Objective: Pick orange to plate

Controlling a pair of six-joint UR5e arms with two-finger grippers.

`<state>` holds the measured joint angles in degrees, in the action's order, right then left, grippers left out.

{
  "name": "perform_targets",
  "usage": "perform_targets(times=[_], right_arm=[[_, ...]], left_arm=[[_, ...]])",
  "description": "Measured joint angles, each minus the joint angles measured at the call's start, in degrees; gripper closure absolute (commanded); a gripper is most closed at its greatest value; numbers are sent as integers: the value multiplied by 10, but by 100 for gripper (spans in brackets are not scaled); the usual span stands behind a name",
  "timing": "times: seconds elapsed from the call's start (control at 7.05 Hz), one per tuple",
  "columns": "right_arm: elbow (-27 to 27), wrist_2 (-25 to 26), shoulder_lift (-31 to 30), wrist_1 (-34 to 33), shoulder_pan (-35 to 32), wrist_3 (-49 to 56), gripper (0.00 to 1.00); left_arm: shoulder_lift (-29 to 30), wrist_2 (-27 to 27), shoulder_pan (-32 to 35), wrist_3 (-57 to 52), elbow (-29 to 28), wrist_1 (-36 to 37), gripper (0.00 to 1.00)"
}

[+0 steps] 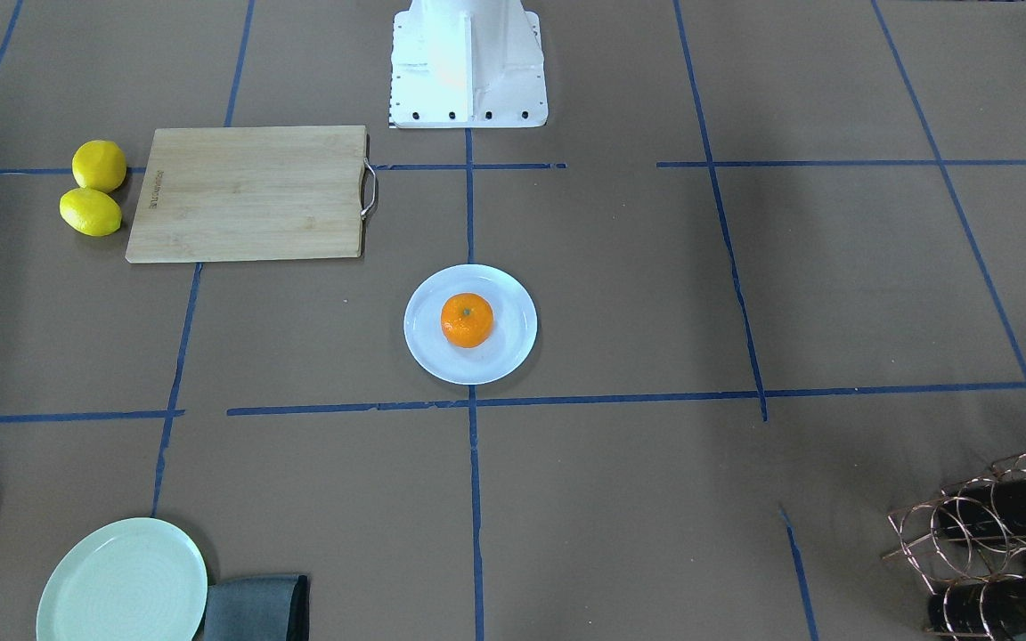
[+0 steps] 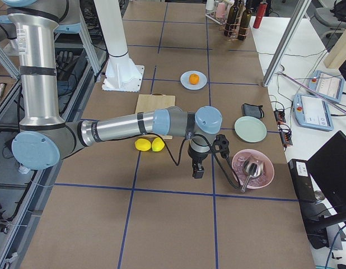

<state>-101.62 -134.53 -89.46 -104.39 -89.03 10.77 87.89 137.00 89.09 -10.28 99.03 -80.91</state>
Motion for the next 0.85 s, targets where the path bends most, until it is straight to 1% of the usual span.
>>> perform_targets(times=[0.43,0.85], right_arm=[[9,-2,-6,41,0,-2,0],[8,-2,-8,54,0,-5,0]], left_arm=[[0,0,0,-1,1,0,0],[0,0,0,-1,1,0,0]])
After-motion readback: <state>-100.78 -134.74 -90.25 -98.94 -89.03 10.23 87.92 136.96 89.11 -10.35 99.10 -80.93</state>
